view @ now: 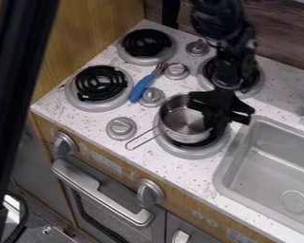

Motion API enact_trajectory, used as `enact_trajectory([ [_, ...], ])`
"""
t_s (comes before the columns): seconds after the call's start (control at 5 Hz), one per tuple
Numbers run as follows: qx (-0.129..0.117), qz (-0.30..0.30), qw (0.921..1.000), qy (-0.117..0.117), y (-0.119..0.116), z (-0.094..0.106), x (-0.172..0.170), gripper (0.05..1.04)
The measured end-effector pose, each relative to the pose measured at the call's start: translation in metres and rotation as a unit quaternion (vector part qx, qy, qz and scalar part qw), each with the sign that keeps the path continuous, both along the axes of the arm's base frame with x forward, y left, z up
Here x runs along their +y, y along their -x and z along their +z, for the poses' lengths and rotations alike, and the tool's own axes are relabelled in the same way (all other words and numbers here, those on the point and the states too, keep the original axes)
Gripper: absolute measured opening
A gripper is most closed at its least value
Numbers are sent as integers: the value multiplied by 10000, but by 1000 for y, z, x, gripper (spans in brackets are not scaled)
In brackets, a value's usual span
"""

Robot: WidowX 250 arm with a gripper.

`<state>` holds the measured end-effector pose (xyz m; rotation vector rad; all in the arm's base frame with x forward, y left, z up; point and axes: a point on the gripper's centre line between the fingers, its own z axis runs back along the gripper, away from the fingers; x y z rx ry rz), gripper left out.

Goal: Moved the silver pot to the right side of the stove

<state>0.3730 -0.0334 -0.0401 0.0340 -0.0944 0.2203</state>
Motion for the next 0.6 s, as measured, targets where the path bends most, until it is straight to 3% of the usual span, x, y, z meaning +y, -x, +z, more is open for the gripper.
enact_trajectory([
  [0.4, -424, -381, 9978, 346, 13, 38, -13, 841],
  [0.6, -640, -578, 9951, 487, 20, 62, -26, 1007],
])
